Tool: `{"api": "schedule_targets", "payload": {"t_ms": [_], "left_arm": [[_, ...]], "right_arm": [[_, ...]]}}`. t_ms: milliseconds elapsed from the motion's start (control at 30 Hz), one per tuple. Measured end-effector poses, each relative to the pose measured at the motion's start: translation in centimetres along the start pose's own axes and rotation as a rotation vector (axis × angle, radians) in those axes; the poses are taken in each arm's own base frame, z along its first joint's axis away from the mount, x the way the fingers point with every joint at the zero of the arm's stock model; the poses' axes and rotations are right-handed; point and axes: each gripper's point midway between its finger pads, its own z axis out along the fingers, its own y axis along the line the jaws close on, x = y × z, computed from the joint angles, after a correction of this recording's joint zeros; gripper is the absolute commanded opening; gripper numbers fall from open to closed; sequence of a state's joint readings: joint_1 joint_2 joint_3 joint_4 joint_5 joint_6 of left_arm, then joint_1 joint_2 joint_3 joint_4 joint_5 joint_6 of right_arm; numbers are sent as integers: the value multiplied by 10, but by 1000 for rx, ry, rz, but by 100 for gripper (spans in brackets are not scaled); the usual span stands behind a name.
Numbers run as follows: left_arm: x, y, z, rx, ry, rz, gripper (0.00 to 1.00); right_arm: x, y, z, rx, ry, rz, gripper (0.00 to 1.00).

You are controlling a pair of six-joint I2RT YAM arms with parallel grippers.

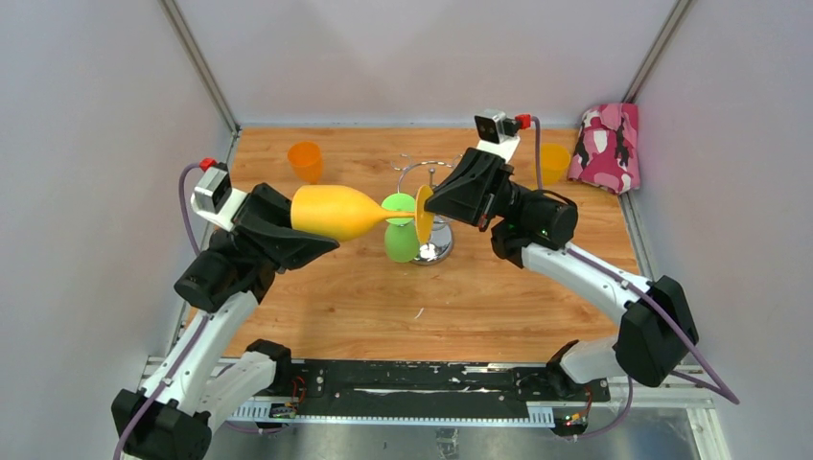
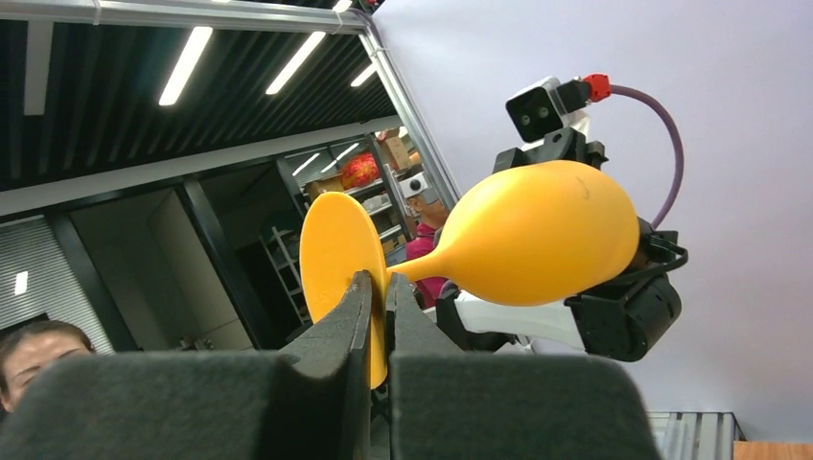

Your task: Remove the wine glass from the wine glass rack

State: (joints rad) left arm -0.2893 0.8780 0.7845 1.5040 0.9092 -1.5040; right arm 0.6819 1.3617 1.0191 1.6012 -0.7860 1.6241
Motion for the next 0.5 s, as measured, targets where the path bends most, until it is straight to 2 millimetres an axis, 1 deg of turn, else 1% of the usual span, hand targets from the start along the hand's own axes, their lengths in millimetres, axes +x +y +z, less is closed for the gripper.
{"api": "schedule_targets", "payload": {"t_ms": [33,100,167,267,433,467,500], "left_arm": [[1,1,-1,-4,-2,-6,28],[4,5,-3,-16,-2,-25,22],[6,8,-5,-24,-6,-42,14],[5,13,-6,-35,-24,-59,1],[4,21,-6,-47,-39,-91,0],[4,22,-6,-49,-44,-97,0],[3,23,-6,-51,-47,-100,0]], "right_arm": [[0,-1,2,-4,2,5,0],[2,-5,6,-11,8,20,0],[3,-7,10,-18,9,35,0],[3,-6,12,-26,7,41,0],[0,-6,13,-26,-11,42,0],[-1,-6,13,-26,-15,42,3],[-2,-7,13,-25,-20,42,11]]}}
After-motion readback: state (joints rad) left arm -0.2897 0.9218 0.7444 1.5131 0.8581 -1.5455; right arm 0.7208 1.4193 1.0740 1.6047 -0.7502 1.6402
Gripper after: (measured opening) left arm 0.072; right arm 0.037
